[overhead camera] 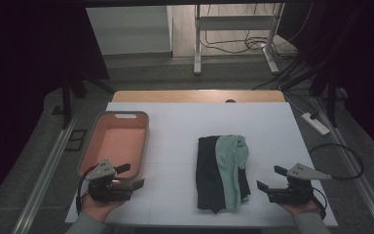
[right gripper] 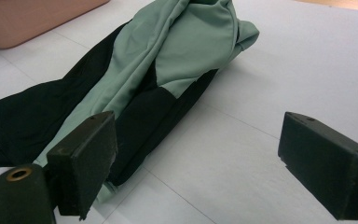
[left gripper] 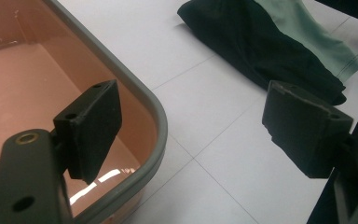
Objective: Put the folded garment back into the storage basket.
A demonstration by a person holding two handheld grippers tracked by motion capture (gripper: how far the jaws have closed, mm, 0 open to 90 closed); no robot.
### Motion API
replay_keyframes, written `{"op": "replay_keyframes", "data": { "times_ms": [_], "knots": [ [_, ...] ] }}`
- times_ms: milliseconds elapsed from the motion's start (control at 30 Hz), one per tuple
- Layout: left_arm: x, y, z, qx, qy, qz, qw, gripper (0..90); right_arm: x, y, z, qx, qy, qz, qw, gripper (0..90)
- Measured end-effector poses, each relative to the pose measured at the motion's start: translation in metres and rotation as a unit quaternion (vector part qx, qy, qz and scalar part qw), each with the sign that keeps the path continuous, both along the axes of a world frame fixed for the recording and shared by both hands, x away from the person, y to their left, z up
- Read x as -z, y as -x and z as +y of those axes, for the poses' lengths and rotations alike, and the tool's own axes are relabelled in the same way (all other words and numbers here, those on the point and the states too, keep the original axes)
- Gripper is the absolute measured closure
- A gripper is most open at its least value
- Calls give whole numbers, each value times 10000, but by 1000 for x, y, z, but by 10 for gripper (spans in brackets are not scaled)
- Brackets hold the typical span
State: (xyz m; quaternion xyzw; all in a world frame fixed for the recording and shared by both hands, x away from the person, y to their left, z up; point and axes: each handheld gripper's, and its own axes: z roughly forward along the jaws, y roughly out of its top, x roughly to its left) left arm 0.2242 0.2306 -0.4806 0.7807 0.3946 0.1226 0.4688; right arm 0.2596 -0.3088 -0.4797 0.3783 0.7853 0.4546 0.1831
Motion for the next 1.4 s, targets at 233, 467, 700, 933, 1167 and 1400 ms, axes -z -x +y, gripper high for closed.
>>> {"op": "replay_keyframes", "data": {
  "times_ms": [233, 467, 700, 933, 1167, 1400],
  "knots": [
    [0, 0, 0, 10, -11, -5, 10000, 195, 0, 1, 1, -60, 4, -52, 10000, 128],
    [-1, 0, -1, 27, -10, -17, 10000, 195, 2, 1, 1, -68, 23, 3, 10000, 131],
    [0, -1, -2, 32, -10, -18, 10000, 194, 3, 2, 1, -91, 57, 27, 9999, 134],
    [0, 0, -1, 16, -10, -27, 10000, 194, 3, 1, 2, -74, 78, 45, 9999, 136],
    [-1, 0, -1, 25, -9, -27, 10000, 194, 4, 1, 2, -74, 82, 44, 9999, 137],
    [-2, -1, -3, 39, 11, -14, 10000, 193, 4, 1, 3, -70, 105, 58, 9999, 138]
  ]
}}
